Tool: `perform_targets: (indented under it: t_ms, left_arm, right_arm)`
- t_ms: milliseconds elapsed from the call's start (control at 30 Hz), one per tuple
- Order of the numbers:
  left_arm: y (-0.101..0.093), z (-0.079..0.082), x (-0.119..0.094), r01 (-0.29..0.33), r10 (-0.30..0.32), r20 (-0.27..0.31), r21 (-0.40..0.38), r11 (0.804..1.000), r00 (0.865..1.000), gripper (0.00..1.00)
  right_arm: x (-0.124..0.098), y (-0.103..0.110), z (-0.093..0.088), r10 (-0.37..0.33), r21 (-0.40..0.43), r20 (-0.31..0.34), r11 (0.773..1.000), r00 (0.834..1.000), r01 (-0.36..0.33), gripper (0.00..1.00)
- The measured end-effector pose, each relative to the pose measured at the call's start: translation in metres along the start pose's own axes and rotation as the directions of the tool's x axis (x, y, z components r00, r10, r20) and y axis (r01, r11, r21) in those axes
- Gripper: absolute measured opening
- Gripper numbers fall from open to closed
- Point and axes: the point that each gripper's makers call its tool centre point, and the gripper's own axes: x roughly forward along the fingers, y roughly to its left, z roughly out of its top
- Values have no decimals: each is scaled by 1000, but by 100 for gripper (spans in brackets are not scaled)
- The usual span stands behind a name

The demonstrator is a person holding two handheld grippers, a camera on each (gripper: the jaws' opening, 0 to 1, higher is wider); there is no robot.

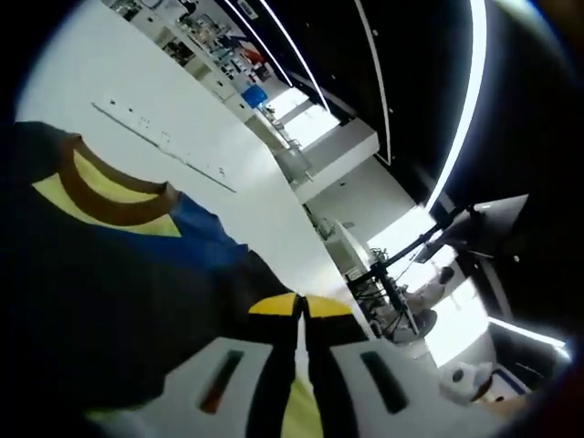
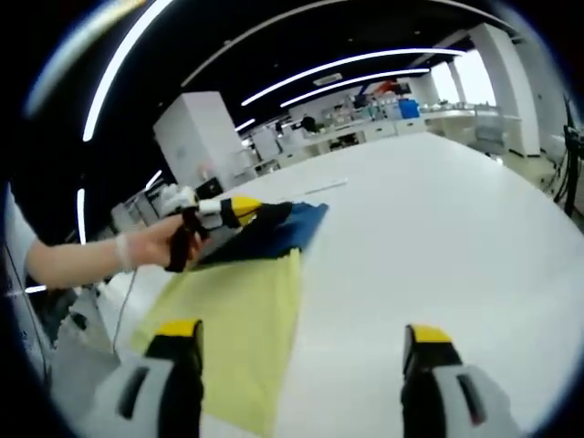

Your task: Fold the garment on the visible template until the final outline fits inside the template.

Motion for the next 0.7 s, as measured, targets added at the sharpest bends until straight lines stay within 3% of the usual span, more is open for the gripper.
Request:
perform_targets:
  t_ms: [167,267,533,700]
  left_arm:
    - [4,-19,8,-14,14,-45,11,1000,999,0]
    - [3,-23,12,-11,10,-45,-20,1000,999,0]
    - [16,-42,24,-33,33,-95,3,999,995,0]
    - [23,-46,24,-34,34,-105,7,999,994,0]
  right_arm:
    - [-1,0,-5,-6,7,-12,1000,1000,6,91]
    - [-1,0,-7,-6,13,-13,1000,1000,6,91]
    - [1,7,-8,7,25,-18,1000,1000,-7,91]
    - [4,10,-9,13,33,-16,999,1000,-12,91]
